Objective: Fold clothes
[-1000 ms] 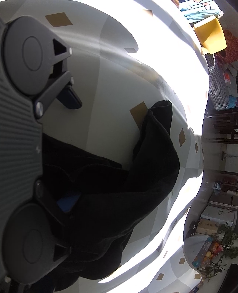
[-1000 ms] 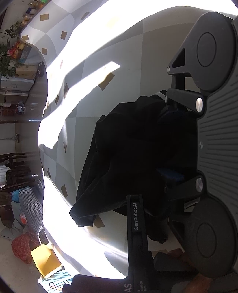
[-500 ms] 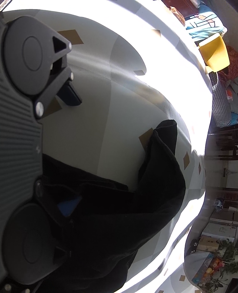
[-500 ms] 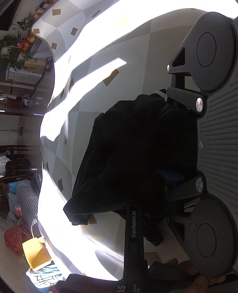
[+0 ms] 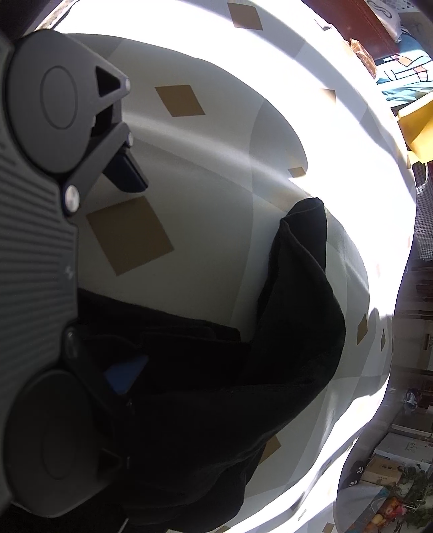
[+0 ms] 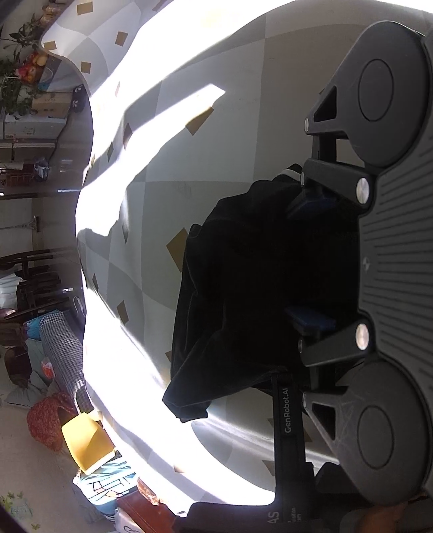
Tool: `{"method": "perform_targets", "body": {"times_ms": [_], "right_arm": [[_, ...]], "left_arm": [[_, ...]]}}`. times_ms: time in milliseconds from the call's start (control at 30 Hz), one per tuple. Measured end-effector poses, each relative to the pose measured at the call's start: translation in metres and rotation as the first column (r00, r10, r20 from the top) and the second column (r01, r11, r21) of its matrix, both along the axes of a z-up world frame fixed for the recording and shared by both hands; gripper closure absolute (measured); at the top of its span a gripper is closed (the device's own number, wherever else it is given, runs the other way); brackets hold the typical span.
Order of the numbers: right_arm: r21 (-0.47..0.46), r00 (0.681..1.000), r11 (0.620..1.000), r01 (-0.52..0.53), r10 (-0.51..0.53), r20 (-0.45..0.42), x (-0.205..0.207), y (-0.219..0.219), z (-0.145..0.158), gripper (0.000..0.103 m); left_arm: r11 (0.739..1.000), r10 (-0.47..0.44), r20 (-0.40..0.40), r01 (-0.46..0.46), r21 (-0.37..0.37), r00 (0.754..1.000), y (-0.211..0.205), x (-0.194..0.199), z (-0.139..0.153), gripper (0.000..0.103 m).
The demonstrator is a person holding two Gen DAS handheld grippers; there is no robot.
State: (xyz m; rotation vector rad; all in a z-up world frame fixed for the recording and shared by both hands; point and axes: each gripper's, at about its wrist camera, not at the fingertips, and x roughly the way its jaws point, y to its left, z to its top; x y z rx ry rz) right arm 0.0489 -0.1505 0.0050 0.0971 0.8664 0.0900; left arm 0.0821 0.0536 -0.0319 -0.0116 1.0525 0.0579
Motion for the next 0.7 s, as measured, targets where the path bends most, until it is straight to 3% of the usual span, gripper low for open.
{"method": "perform_targets", "body": {"times_ms": [100,233,400,533,700], "right_arm": [[-0.002,1.000,1.000,-0.017,0.017,0.021,0.000,0.002,0.007,0.045],[-0.003,0.997,0.998,-0.058,0.058,0.055,0.003,0.005,0.017,0.045],[0.008,0.993,0.994,-0.107,0.106,0.047,0.012,0.013,0.022,0.045],[0.011,0.988,0.988,-0.156,0.155,0.012,0.019,0.024,0.015,0.046],[-0.013,0.985,0.985,-0.170,0.169,-0.030,0.028,0.033,0.012,0.046]], "left_arm": [[1.000,-0.026,0.023,0.026,0.000,0.999,-0.001,-0.004,0.005,0.006],[0.996,-0.092,0.092,0.094,-0.008,0.991,-0.012,-0.012,0.019,0.006],[0.987,-0.162,0.098,0.162,0.012,0.982,-0.027,-0.014,0.015,0.006],[0.989,-0.130,0.079,0.134,-0.055,0.988,-0.018,-0.012,0.010,0.006],[0.993,-0.093,0.058,0.097,-0.072,0.994,-0.010,-0.011,0.005,0.006]]}}
